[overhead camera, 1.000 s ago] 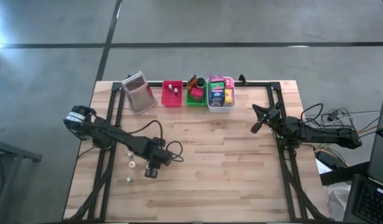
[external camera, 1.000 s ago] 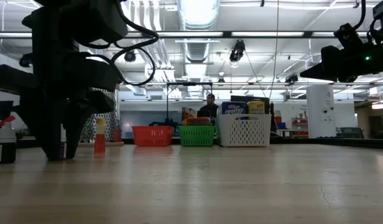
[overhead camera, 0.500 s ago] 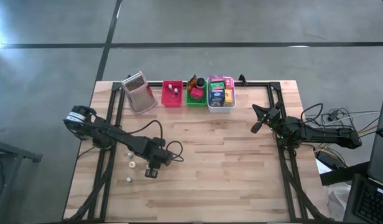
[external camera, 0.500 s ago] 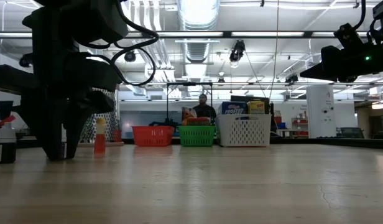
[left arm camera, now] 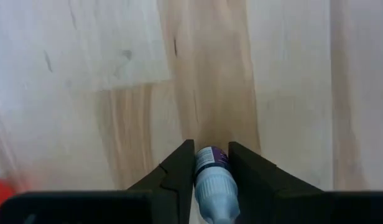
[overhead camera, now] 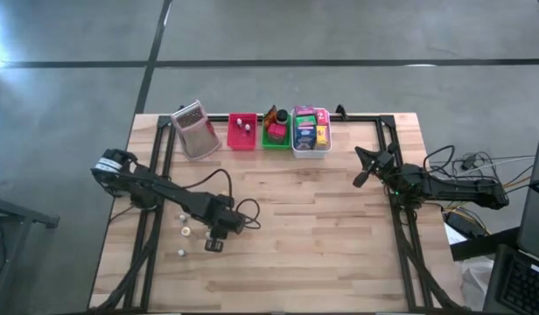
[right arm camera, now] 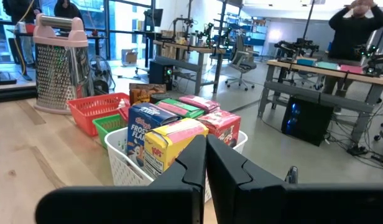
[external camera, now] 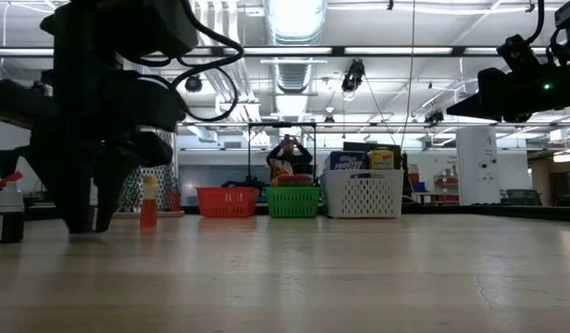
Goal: Pick & Place Kitchen Items
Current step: Put the small black food coloring bottle into the red bin, then put the large black food coloring bottle into the red bin
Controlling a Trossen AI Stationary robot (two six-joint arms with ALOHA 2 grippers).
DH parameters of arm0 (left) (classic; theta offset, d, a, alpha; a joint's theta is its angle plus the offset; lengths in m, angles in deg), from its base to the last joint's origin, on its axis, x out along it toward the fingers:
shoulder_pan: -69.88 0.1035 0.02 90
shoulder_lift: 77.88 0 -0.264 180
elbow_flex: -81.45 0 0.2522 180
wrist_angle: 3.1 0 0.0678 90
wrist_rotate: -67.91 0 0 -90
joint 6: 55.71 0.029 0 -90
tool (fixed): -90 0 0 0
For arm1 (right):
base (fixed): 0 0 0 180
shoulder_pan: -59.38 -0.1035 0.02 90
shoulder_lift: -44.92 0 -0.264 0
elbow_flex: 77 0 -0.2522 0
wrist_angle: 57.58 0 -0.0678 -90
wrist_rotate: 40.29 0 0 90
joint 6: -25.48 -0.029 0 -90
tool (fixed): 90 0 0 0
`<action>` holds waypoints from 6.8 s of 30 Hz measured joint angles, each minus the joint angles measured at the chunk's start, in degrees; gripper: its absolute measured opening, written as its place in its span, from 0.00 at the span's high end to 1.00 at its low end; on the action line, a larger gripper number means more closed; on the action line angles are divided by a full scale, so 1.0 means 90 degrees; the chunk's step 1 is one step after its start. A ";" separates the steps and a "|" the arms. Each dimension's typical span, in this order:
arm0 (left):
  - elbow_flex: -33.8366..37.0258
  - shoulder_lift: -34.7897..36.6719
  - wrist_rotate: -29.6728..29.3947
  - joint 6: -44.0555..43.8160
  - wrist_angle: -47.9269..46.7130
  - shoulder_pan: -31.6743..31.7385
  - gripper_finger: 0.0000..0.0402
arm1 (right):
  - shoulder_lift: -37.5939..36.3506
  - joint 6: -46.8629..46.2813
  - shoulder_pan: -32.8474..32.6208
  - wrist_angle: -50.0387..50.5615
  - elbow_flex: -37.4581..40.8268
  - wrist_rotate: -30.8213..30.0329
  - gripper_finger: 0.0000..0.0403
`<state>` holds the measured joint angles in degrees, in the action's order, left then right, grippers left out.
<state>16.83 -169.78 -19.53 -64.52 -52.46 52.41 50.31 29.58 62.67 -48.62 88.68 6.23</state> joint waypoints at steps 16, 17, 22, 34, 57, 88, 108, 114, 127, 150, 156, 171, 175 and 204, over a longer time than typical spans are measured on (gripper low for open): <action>-0.0782 0.0012 0.0017 0.0710 -0.0292 0.0619 0.75 | 0.0001 0.0000 0.0001 0.0000 0.0002 -0.0002 0.98; -0.0843 0.0012 0.0013 0.0779 -0.0295 0.0698 0.75 | 0.0002 0.0000 0.0000 0.0000 0.0002 -0.0002 0.98; -0.1223 0.0012 0.0009 0.0956 -0.0406 0.1234 0.75 | 0.0000 0.0000 0.0002 -0.0002 0.0002 -0.0002 0.98; -0.2596 0.0017 0.0004 0.1385 -0.1046 0.2751 0.75 | 0.0000 0.0000 0.0001 -0.0001 0.0002 -0.0001 0.98; -0.4548 -0.1263 0.0162 0.2852 -0.1959 0.5211 0.75 | 0.0000 0.0000 0.0000 -0.0001 0.0002 -0.0001 0.98; -0.4857 -0.2171 0.0140 0.3183 -0.2105 0.6282 0.75 | 0.0000 0.0000 0.0002 0.0000 0.0002 0.0000 0.98; -0.3898 -0.2171 -0.0138 0.3447 -0.0991 0.6431 0.75 | 0.0000 0.0000 0.0001 -0.0002 0.0001 -0.0002 0.98; -0.3871 -0.2171 -0.0152 0.3329 -0.0931 0.6442 0.75 | 0.0000 0.0000 0.0002 -0.0002 0.0002 -0.0002 0.98; -0.3593 -0.2171 -0.0284 0.3271 -0.0430 0.6514 0.75 | 0.0000 0.0000 0.0000 -0.0002 0.0002 -0.0001 0.98; -0.3608 -0.2609 -0.0399 0.3620 -0.0334 0.6726 0.75 | 0.0000 0.0000 0.0000 -0.0001 0.0001 -0.0002 0.98; -0.3605 -0.2654 -0.0402 0.3657 -0.0316 0.6751 0.75 | 0.0000 0.0000 0.0000 0.0000 0.0000 0.0000 0.98; -0.3605 -0.2654 -0.0402 0.3714 -0.0279 0.6753 0.75 | 0.0000 0.0000 0.0000 0.0000 0.0000 -0.0002 0.98; -0.3605 -0.2654 -0.0404 0.3746 -0.0282 0.6753 0.75 | 0.0000 0.0000 0.0000 0.0000 0.0002 -0.0002 0.98; -0.3696 -0.2645 -0.0409 0.3746 -0.0442 0.6753 0.65 | 0.0000 0.0000 0.0002 0.0000 0.0002 -0.0002 0.98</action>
<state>-16.44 -193.58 -23.22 -30.80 -56.44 113.19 50.30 29.58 62.69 -48.62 88.70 6.21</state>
